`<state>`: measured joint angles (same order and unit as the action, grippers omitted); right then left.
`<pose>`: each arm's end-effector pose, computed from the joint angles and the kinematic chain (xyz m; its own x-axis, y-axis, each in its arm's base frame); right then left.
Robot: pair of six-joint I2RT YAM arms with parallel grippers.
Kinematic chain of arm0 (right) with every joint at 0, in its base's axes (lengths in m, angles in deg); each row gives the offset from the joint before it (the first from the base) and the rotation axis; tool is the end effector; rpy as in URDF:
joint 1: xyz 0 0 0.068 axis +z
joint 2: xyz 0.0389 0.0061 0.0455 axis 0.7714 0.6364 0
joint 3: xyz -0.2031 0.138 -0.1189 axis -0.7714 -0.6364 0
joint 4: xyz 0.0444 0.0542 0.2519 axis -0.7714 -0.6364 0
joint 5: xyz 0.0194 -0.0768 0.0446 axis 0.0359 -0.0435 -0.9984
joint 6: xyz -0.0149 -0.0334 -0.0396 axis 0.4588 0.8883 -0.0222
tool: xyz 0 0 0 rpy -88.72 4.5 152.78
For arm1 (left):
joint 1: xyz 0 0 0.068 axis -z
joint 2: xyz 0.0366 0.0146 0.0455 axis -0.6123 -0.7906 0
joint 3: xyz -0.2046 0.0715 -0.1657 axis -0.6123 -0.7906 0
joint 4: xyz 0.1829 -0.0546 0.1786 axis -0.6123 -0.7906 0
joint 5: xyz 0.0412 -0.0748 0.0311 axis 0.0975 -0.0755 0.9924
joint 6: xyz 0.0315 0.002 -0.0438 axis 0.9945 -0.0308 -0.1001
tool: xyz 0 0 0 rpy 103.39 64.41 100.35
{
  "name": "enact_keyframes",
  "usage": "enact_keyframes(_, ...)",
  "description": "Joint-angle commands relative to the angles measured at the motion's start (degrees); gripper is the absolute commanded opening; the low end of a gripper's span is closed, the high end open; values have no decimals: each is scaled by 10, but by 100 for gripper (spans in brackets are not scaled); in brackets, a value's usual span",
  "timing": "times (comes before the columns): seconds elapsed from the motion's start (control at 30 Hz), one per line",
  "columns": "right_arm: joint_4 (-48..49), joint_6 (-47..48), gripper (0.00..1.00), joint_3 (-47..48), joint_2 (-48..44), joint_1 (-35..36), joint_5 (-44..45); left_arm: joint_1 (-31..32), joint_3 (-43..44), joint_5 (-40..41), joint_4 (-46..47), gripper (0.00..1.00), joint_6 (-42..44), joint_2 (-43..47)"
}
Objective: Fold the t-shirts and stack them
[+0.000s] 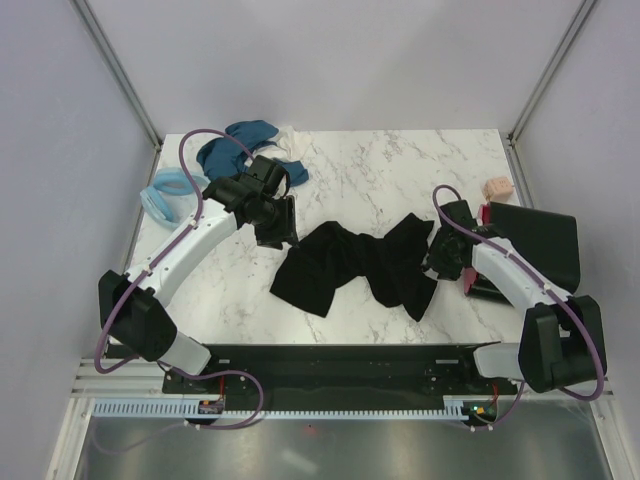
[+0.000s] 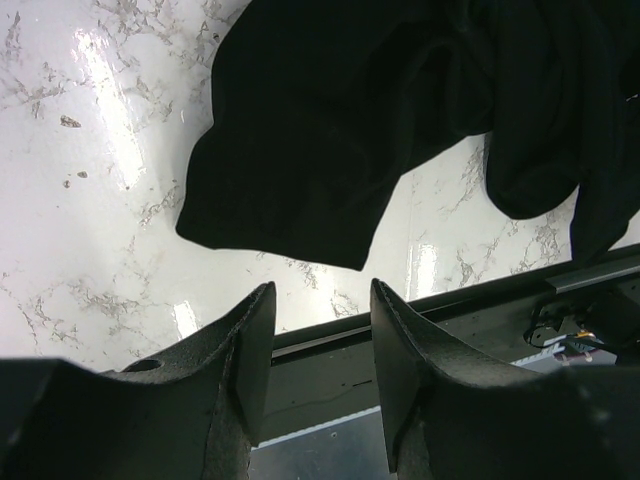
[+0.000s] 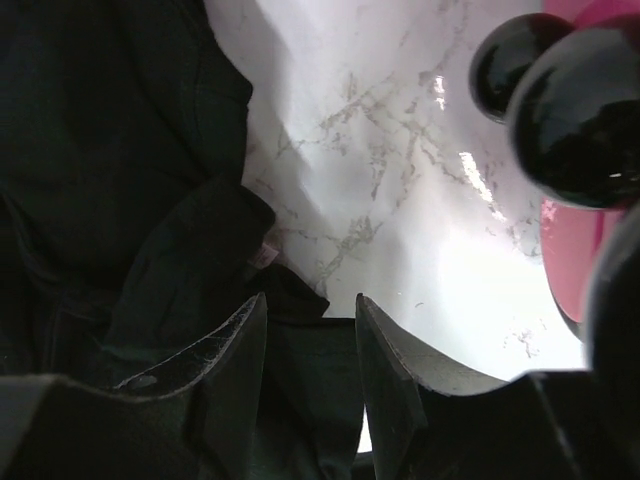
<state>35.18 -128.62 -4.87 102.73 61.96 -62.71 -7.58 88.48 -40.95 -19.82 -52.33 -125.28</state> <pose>0.2349 0.0450 0.2040 -0.8122 0.4913 -0.3146 0.4579 0.8710 0.1780 0.2591 -0.1542 0.3152 -0.9404 -0.0552 -0.3354 0.0512 0.9525 -0.3003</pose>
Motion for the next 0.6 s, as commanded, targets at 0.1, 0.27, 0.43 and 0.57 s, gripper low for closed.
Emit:
enact_keyframes(0.1, -59, -34, 48, -49, 16, 42, -61, -2, -6, -13, 2, 50, 19, 19)
enact_keyframes(0.27, -56, -45, 48, -61, 38, 70, -57, -2, -13, -16, 3, 50, 19, 25)
enact_keyframes(0.43, -45, -46, 49, -48, 48, 86, -61, -2, -13, -13, 4, 50, 20, 26)
enact_keyframes(0.57, -58, -47, 49, -26, 53, 99, -45, -2, -15, -14, 4, 50, 19, 27)
